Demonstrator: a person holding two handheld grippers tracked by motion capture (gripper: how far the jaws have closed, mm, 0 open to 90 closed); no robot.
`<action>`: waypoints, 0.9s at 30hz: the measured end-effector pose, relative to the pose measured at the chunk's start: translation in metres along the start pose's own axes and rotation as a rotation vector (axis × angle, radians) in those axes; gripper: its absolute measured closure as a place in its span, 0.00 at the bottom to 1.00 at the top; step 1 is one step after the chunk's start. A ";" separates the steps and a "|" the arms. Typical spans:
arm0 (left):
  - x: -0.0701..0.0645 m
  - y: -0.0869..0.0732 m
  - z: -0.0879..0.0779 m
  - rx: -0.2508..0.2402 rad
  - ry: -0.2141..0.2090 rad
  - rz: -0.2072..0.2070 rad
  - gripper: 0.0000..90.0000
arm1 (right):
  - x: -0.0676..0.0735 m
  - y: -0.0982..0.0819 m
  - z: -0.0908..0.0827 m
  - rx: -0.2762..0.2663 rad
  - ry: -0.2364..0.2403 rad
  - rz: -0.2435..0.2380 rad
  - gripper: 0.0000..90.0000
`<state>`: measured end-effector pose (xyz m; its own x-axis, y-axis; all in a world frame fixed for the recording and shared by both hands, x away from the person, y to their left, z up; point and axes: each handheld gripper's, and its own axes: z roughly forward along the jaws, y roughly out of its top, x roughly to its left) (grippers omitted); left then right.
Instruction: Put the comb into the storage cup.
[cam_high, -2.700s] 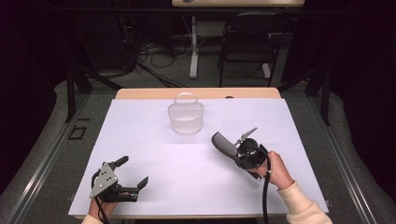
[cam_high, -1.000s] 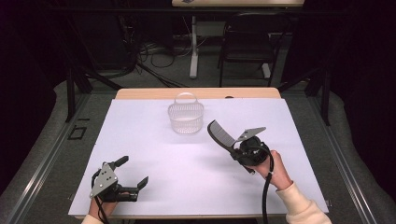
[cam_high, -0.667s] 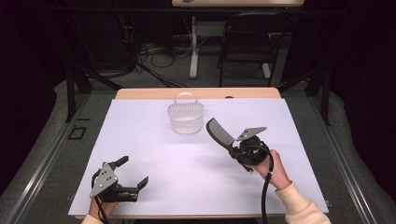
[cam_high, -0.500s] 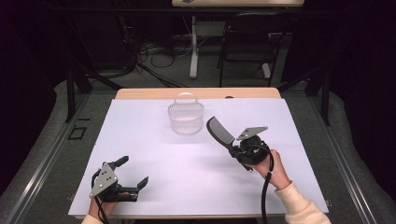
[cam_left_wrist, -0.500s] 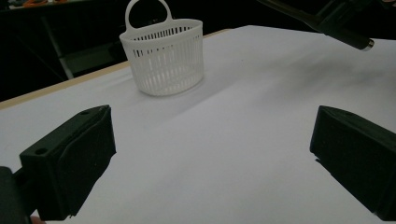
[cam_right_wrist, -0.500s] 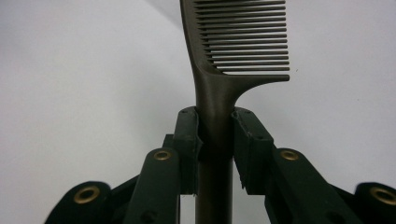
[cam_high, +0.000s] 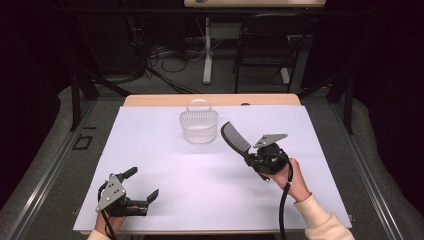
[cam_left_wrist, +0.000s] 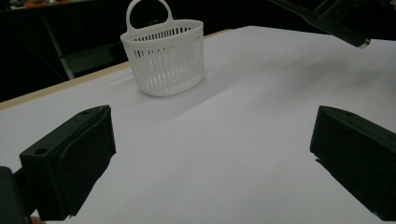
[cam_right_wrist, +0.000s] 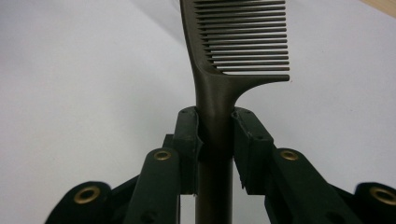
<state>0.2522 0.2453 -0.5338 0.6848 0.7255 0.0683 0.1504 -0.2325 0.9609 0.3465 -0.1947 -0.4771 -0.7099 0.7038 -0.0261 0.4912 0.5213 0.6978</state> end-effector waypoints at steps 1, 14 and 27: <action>0.000 0.000 0.000 0.000 0.000 0.000 0.00 | 0.000 0.001 0.000 0.000 -0.001 0.000 0.81; 0.000 0.000 0.000 0.000 0.002 0.000 0.00 | 0.001 0.015 0.001 -0.031 0.003 -0.015 0.81; 0.000 0.000 0.000 0.001 -0.001 0.000 0.00 | 0.000 0.024 0.005 -0.036 0.004 -0.018 0.81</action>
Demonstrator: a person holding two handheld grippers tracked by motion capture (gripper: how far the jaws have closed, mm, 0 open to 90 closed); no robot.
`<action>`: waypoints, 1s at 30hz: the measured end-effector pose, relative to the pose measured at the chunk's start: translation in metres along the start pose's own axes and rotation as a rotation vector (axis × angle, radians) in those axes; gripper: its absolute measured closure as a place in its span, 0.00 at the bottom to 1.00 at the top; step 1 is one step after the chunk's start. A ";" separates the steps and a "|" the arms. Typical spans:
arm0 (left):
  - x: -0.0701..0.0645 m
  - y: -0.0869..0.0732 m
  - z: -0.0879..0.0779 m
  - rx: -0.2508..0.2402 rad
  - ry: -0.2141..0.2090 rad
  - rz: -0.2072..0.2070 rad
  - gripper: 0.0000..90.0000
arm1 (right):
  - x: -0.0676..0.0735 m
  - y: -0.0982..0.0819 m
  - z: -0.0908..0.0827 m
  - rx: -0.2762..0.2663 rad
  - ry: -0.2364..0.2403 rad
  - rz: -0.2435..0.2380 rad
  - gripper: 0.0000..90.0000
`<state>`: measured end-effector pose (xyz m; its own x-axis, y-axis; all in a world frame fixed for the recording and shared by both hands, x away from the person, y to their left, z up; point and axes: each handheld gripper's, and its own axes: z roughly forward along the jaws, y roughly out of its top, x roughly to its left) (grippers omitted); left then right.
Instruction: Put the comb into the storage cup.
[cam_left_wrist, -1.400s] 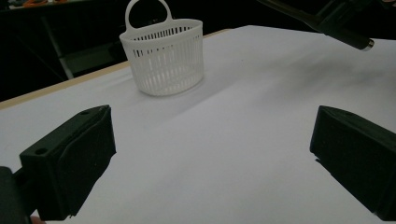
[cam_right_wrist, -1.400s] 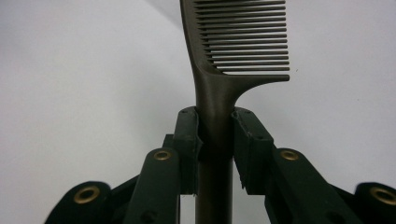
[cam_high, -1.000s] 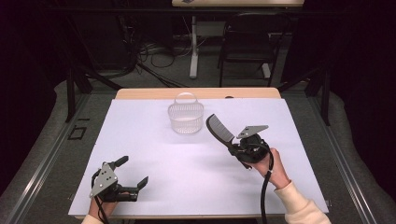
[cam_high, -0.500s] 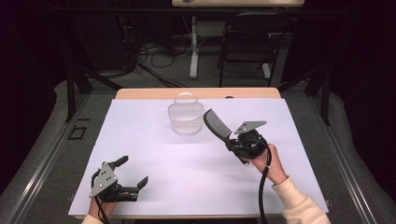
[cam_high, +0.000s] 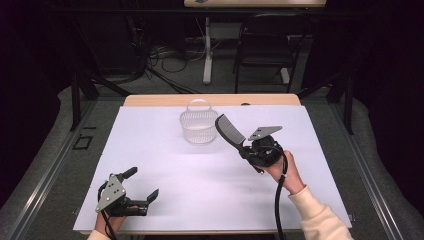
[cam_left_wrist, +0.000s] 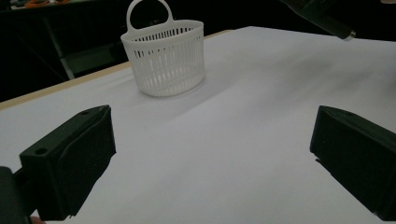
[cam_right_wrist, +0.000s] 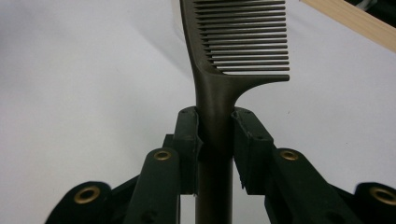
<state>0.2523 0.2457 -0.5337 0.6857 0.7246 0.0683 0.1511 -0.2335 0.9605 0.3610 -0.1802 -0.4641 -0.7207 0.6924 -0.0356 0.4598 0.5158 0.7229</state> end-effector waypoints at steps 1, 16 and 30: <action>0.000 0.000 0.000 -0.001 0.001 -0.001 0.00 | 0.000 0.001 0.000 0.000 0.001 -0.004 0.81; 0.000 0.000 0.000 -0.006 -0.001 -0.009 0.00 | -0.002 0.010 0.002 -0.016 0.006 -0.006 0.81; 0.001 0.000 0.000 -0.003 -0.001 -0.008 0.00 | -0.002 0.017 0.007 -0.030 0.008 -0.013 0.81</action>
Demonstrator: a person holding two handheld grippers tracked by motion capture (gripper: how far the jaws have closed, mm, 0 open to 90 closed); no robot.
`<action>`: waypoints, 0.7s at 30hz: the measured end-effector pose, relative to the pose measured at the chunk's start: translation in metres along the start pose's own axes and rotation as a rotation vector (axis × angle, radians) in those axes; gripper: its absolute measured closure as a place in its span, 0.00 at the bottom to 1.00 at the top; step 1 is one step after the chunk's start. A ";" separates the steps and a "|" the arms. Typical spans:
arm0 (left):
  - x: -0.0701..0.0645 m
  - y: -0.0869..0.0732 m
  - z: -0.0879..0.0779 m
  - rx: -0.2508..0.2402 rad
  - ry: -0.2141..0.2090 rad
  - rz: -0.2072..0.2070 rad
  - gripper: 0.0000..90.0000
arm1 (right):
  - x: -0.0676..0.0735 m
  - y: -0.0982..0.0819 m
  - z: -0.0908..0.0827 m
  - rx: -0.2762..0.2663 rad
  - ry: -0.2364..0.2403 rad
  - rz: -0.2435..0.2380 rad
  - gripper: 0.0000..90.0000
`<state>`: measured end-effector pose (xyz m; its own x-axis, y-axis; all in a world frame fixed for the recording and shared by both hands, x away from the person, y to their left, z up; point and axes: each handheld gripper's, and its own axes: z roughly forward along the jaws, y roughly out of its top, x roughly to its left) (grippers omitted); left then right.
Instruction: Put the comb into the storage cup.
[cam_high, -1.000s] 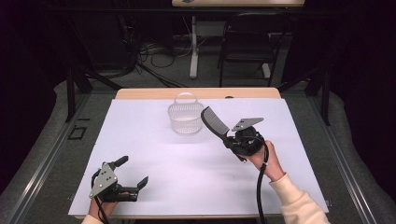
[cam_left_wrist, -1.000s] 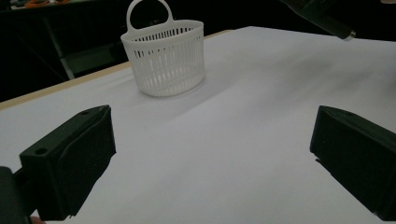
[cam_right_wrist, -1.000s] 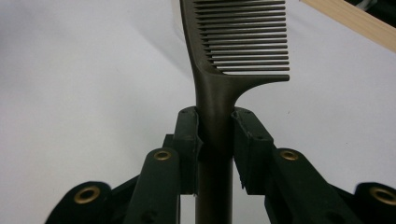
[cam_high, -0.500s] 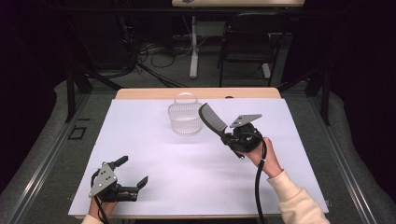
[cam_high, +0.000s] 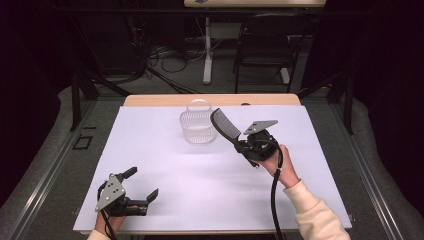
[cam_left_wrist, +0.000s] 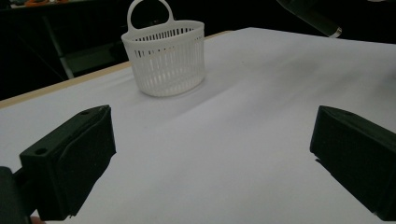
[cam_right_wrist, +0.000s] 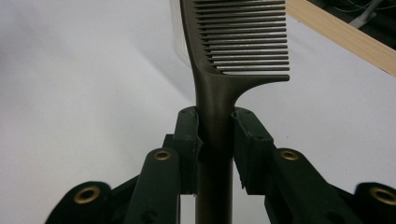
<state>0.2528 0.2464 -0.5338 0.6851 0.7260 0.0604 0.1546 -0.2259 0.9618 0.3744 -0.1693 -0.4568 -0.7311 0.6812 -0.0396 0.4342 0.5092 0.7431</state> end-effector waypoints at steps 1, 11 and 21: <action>0.000 0.000 0.000 -0.001 0.000 0.001 0.00 | 0.000 0.001 0.000 -0.002 0.000 0.002 0.81; 0.000 0.000 0.000 -0.002 -0.001 0.000 0.00 | 0.001 0.014 0.005 -0.030 -0.001 -0.003 0.81; 0.001 0.000 0.000 -0.004 -0.002 -0.003 0.00 | 0.002 0.024 0.010 -0.046 -0.009 -0.021 0.81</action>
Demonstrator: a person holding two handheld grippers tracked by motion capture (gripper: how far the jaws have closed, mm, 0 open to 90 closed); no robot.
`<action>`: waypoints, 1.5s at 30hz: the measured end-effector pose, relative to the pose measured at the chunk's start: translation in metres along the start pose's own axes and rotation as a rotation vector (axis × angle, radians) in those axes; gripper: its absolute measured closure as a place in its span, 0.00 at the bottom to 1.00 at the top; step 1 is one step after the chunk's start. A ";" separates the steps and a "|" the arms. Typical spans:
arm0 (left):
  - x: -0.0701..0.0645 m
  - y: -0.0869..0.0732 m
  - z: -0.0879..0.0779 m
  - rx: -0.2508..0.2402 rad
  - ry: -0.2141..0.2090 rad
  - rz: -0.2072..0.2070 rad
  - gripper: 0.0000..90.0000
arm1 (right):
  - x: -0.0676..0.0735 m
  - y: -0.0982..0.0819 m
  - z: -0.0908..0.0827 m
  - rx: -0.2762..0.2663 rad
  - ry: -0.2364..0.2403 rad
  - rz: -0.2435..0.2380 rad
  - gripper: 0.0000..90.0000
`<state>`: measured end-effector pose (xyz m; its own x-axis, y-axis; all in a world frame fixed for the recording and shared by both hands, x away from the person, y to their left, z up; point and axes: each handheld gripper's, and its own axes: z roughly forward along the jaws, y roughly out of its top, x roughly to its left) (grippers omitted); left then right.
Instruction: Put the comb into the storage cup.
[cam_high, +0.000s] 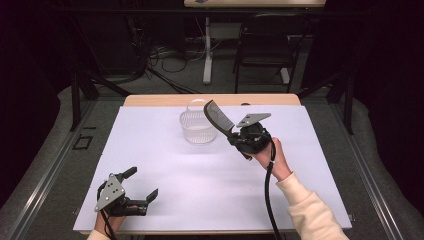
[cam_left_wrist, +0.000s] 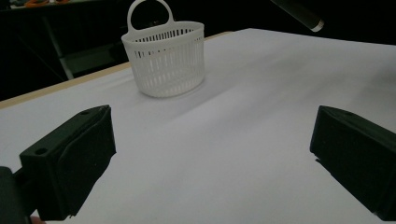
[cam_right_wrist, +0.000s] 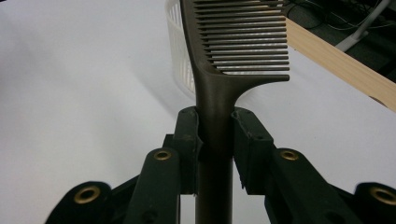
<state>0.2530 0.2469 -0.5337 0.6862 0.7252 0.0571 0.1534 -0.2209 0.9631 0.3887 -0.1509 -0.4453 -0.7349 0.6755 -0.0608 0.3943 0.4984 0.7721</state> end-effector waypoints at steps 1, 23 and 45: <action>0.000 0.000 0.000 0.001 0.000 0.000 0.00 | 0.000 0.001 0.001 -0.001 -0.002 0.000 0.81; 0.000 0.000 0.000 0.003 0.001 0.001 0.00 | 0.001 0.017 0.011 -0.037 -0.007 -0.022 0.81; 0.000 0.000 0.000 0.004 -0.003 0.000 0.00 | 0.001 0.032 0.019 -0.064 -0.023 -0.043 0.81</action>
<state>0.2530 0.2465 -0.5343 0.6880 0.7235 0.0568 0.1562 -0.2241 0.9620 0.4110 -0.1238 -0.4321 -0.7375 0.6666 -0.1087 0.3257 0.4919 0.8074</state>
